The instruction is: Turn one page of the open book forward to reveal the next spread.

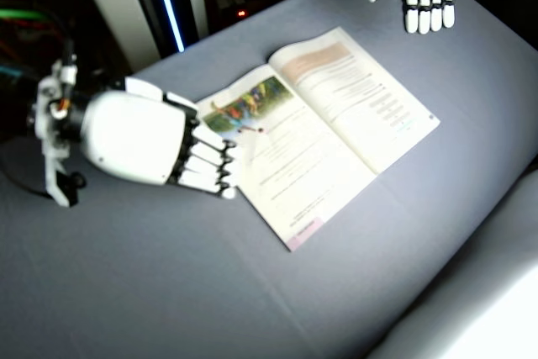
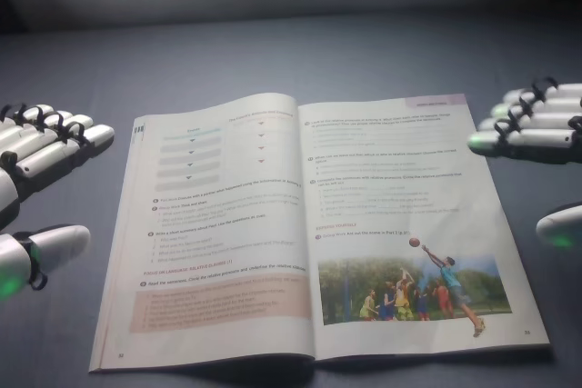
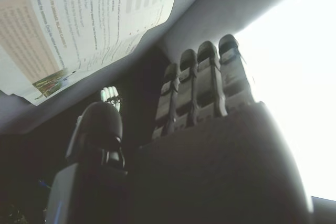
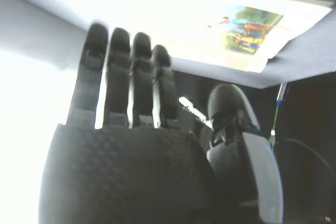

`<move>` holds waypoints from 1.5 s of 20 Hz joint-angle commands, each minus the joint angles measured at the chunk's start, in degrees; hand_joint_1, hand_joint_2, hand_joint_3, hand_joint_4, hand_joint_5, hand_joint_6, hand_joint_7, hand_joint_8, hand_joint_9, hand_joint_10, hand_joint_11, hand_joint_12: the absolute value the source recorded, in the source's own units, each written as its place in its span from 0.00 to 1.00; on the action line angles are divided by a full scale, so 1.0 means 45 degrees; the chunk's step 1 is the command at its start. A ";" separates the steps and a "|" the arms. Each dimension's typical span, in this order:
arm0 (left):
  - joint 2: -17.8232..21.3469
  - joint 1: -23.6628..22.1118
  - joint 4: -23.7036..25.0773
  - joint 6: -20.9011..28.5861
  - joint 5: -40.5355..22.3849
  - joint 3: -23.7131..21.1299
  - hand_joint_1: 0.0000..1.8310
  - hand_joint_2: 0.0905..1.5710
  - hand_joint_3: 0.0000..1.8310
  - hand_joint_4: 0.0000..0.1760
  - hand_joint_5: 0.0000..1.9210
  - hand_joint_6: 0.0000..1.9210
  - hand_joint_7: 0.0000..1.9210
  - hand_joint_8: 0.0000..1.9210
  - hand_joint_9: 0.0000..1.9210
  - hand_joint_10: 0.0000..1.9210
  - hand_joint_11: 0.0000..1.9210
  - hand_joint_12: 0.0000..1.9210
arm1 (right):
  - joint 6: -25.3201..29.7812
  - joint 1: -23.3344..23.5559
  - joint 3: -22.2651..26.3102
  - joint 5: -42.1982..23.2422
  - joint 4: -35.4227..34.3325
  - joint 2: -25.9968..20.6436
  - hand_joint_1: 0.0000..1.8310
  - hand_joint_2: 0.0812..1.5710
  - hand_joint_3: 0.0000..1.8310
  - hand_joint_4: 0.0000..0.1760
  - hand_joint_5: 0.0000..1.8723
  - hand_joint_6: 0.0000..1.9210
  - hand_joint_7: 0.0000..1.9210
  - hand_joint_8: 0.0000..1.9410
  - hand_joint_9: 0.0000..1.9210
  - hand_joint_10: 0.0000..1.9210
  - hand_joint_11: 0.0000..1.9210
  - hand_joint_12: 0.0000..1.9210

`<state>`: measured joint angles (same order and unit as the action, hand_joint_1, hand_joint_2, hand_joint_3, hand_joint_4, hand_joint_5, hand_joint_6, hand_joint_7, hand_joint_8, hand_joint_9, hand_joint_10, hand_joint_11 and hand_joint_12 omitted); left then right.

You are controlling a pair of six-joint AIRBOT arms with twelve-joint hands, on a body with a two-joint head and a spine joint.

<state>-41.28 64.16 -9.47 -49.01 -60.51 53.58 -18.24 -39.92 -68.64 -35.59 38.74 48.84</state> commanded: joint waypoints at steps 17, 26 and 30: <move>-0.0202 -0.0161 -0.0098 0.0260 -0.1463 0.0180 0.00 0.85 0.00 0.00 0.00 0.00 0.00 0.00 0.00 0.00 0.00 0.00 | 0.3899 0.1121 -0.0289 0.1428 0.6541 0.0996 0.00 0.79 0.00 0.00 0.02 0.00 0.02 0.00 0.02 0.00 0.02 0.01; -0.0290 -0.0173 -0.0093 0.0324 -0.1595 0.0210 0.00 0.87 0.00 0.00 0.00 0.00 0.00 0.00 0.00 0.00 0.00 0.00 | 0.4387 0.1133 -0.0641 0.1397 0.6567 0.1772 0.00 0.79 0.00 0.00 0.04 0.00 0.04 0.01 0.03 0.01 0.02 0.01; -0.0257 -0.0173 -0.0105 0.0374 -0.1689 0.0262 0.00 0.85 0.00 0.00 0.00 0.00 0.00 0.00 0.00 0.00 0.00 0.00 | 0.4332 0.1236 -0.1025 0.0958 0.5931 0.2381 0.00 0.77 0.00 0.00 0.03 0.00 0.02 0.00 0.00 0.00 0.00 0.00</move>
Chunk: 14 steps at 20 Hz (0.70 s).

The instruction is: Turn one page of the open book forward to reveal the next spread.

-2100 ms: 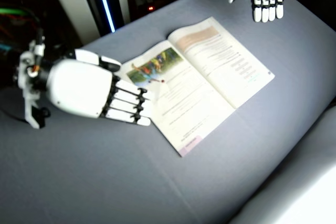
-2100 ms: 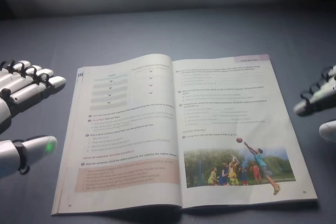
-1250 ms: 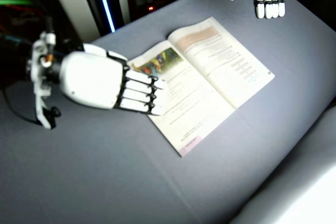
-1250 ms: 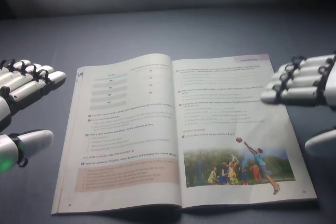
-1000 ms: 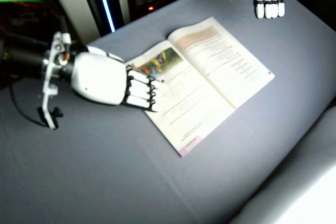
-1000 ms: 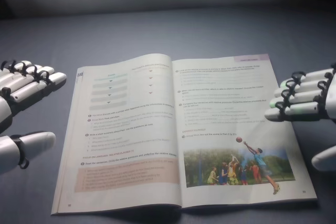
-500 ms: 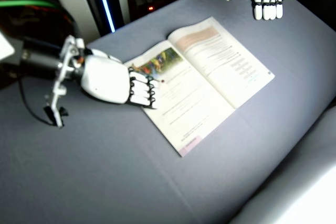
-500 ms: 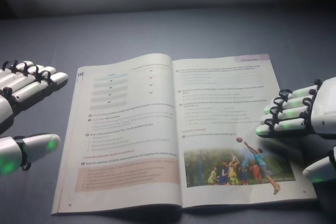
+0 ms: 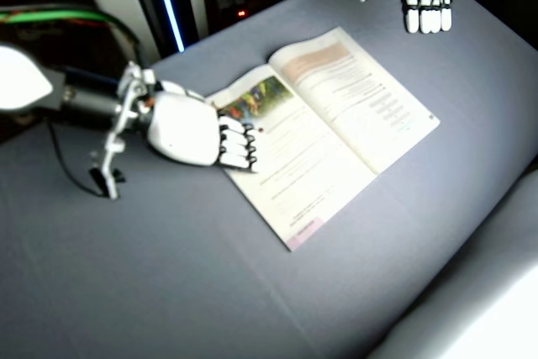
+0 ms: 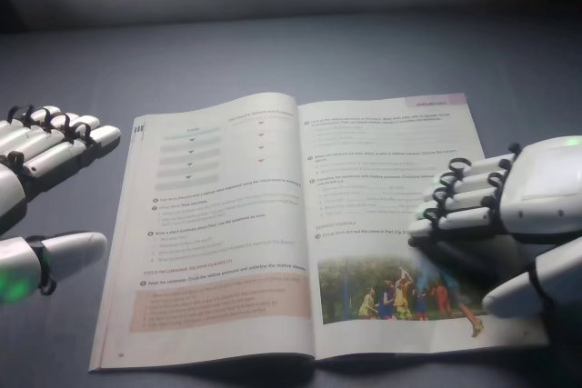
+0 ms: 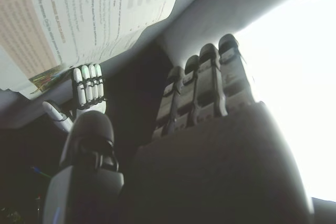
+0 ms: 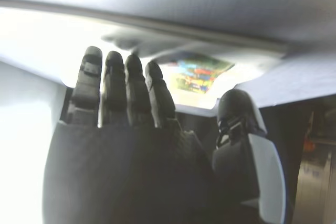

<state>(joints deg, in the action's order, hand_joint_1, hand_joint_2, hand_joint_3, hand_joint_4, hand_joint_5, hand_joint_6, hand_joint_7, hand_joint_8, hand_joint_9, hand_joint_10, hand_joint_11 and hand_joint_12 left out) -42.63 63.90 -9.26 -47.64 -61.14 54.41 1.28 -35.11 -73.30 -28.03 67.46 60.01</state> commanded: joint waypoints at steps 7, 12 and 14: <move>0.0030 -0.0120 -0.0223 0.0070 -0.1710 0.0079 0.00 0.87 0.00 0.00 0.00 0.00 0.00 0.00 0.00 0.00 0.00 0.00 | -0.0143 0.0231 -0.0163 -0.0948 -0.0828 -0.0110 0.00 0.75 0.00 0.00 0.01 0.00 0.01 0.00 0.01 0.00 0.00 0.00; 0.0002 -0.0123 -0.0228 0.0072 -0.1643 0.0084 0.00 0.87 0.00 0.00 0.00 0.00 0.00 0.00 0.00 0.00 0.00 0.00 | 0.0056 0.0053 0.0355 -0.0760 -0.0357 -0.1087 0.00 0.78 0.00 0.00 0.03 0.00 0.03 0.00 0.02 0.00 0.02 0.01; -0.0007 -0.0123 -0.0232 0.0073 -0.1648 0.0082 0.00 0.88 0.00 0.00 0.00 0.00 0.00 0.00 0.00 0.00 0.00 0.00 | 0.0060 -0.0199 0.0419 -0.0593 -0.0258 -0.1144 0.00 0.79 0.00 0.00 0.04 0.01 0.04 0.01 0.03 0.01 0.03 0.01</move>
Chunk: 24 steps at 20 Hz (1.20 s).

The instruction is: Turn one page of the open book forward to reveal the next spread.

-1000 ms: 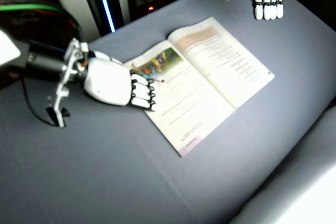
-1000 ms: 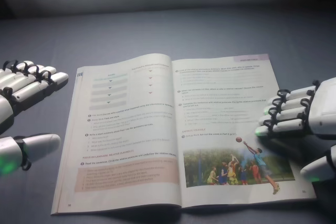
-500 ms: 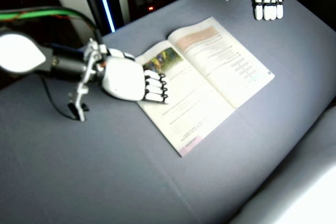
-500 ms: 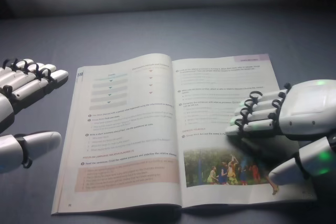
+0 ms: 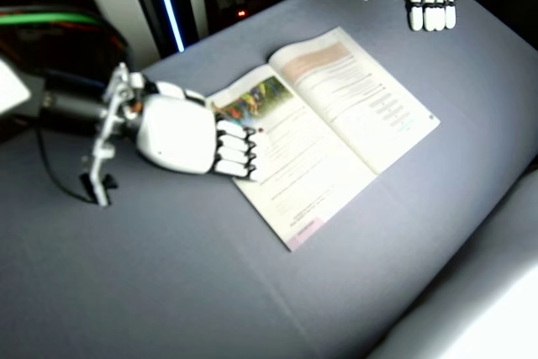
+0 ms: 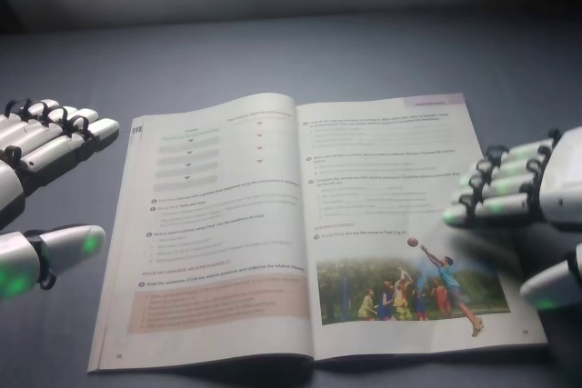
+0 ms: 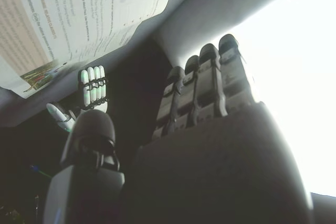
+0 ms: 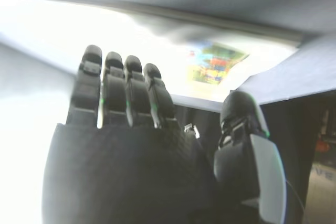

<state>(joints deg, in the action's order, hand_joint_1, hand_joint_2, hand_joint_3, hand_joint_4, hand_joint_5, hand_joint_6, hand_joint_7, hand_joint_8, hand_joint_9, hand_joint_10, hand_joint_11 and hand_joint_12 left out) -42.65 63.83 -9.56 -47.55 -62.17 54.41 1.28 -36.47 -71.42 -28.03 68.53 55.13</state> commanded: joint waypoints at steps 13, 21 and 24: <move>-0.0034 -0.0164 -0.0166 0.0084 -0.1518 0.0091 0.00 0.84 0.00 0.00 0.00 0.00 0.00 0.00 0.00 0.00 0.00 0.00 | 0.0060 -0.0164 -0.0226 -0.0404 -0.0333 0.0716 0.00 0.79 0.00 0.00 0.05 0.00 0.05 0.00 0.04 0.00 0.03 0.01; 0.0006 -0.0178 -0.0248 0.0132 -0.1860 0.0103 0.00 0.86 0.00 0.00 0.00 0.00 0.00 0.00 0.00 0.00 0.00 0.00 | -0.1346 0.0270 -0.0824 -0.0779 -0.2694 0.2017 0.00 0.76 0.00 0.00 0.02 0.00 0.02 0.00 0.01 0.00 0.00 0.00; 0.0054 -0.0167 -0.0419 0.0131 -0.2110 0.0119 0.00 0.86 0.00 0.00 0.00 0.00 0.00 0.00 0.00 0.00 0.00 0.00 | -0.1526 0.0519 -0.1249 -0.1163 -0.3523 0.2696 0.00 0.78 0.00 0.00 0.02 0.00 0.01 0.00 0.01 0.00 0.00 0.00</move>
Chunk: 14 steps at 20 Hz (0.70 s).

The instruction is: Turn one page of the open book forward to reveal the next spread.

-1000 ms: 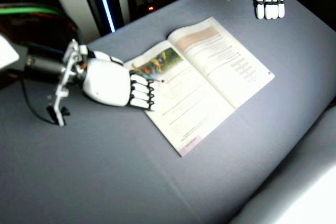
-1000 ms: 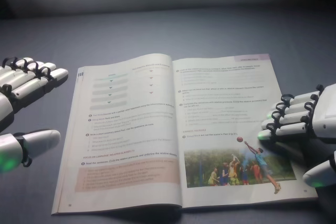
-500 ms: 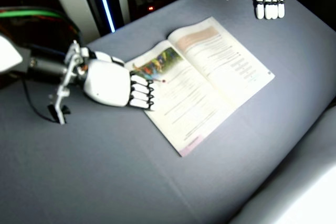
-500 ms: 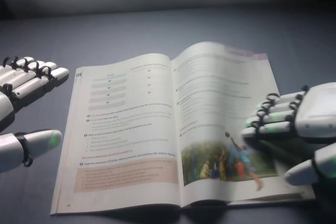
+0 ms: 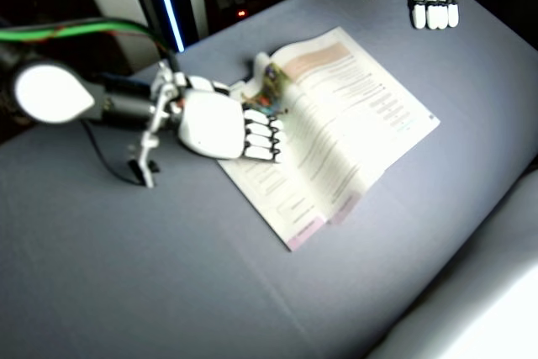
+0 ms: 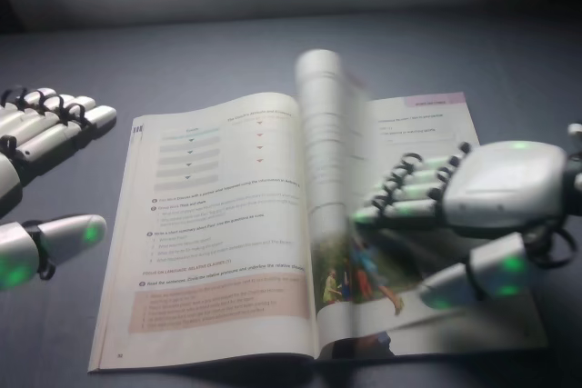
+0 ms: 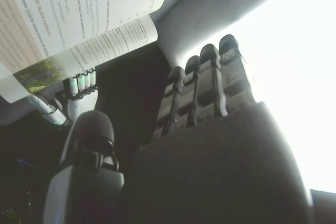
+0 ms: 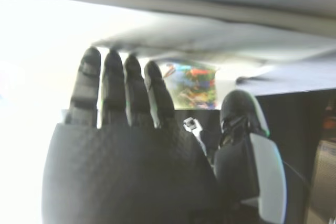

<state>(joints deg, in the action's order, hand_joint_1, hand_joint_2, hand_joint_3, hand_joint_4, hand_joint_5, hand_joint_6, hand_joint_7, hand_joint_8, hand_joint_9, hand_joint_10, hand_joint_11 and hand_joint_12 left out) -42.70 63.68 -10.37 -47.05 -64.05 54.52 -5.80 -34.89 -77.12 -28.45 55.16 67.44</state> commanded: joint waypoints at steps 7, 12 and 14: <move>0.0201 -0.0101 -0.0834 0.0013 -0.2495 0.0211 0.00 0.80 0.00 0.00 0.00 0.00 0.00 0.00 0.00 0.00 0.00 0.00 | -0.0550 0.1006 -0.0438 -0.1972 -0.1581 0.1419 0.00 0.80 0.00 0.00 0.04 0.00 0.04 0.00 0.03 0.00 0.02 0.01; 0.0353 -0.0095 -0.1171 0.0012 -0.2944 0.0391 0.00 0.80 0.00 0.00 0.00 0.00 0.00 0.00 0.00 0.00 0.00 0.00 | -0.0546 0.2064 -0.0440 -0.2436 -0.0047 0.2452 0.00 0.79 0.00 0.00 0.06 0.00 0.06 0.00 0.06 0.00 0.02 0.01; 0.0465 -0.0095 -0.1346 0.0012 -0.3091 0.0442 0.00 0.81 0.00 0.00 0.01 0.00 0.00 0.00 0.00 0.00 0.00 0.00 | -0.0454 0.2184 -0.0453 -0.2852 0.0115 0.2689 0.00 0.78 0.00 0.00 0.06 0.00 0.06 0.00 0.05 0.00 0.01 0.00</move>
<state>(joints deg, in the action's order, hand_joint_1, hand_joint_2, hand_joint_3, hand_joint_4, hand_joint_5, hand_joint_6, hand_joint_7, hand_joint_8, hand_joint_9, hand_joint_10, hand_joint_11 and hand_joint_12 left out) -41.12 63.75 -14.96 -47.05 -70.32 55.96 -7.88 -25.91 -79.26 -35.92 58.67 79.85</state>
